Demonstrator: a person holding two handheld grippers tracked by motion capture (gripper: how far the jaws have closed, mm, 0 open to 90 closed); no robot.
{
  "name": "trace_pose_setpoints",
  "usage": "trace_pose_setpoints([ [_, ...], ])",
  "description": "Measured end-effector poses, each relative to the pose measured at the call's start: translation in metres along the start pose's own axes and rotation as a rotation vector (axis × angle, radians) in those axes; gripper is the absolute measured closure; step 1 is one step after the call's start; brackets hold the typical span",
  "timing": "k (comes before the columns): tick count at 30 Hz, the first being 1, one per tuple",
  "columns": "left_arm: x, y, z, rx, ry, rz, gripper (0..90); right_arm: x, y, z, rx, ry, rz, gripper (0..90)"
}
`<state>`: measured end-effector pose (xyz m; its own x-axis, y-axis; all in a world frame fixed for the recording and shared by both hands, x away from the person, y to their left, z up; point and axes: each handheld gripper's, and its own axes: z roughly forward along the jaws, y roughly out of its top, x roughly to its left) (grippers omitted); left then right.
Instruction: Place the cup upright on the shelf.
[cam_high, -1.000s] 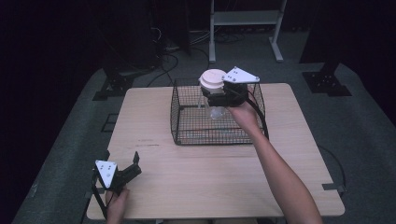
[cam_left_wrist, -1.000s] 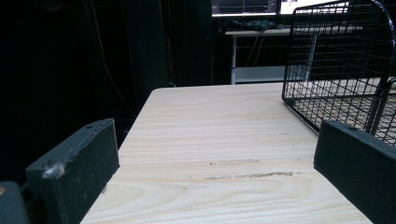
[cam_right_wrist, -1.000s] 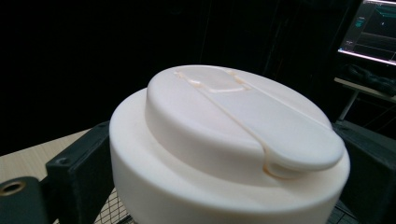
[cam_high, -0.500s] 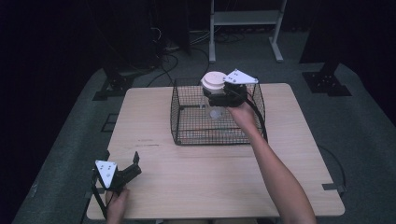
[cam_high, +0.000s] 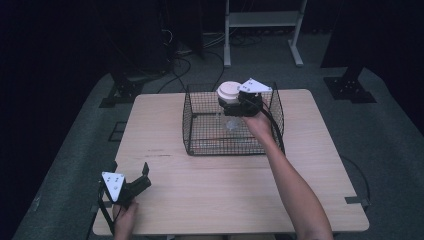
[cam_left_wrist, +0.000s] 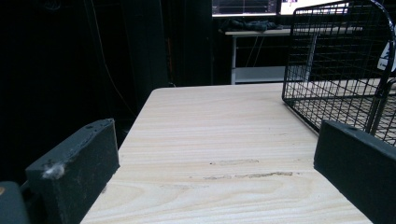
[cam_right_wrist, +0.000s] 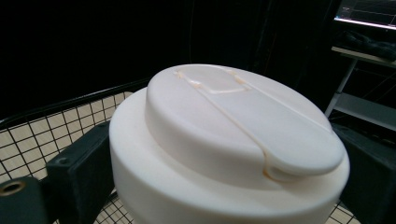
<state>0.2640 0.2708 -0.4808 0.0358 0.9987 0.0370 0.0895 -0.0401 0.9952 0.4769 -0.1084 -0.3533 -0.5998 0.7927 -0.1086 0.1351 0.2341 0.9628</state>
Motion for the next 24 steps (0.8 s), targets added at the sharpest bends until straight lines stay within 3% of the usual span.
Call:
trace_pose_setpoints([
  [24, 0.0, 0.0, 0.0, 0.0, 0.001, -0.009, 0.0, 0.001, -0.018, 0.018, 0.067, 0.015, -0.016, 4.4],
])
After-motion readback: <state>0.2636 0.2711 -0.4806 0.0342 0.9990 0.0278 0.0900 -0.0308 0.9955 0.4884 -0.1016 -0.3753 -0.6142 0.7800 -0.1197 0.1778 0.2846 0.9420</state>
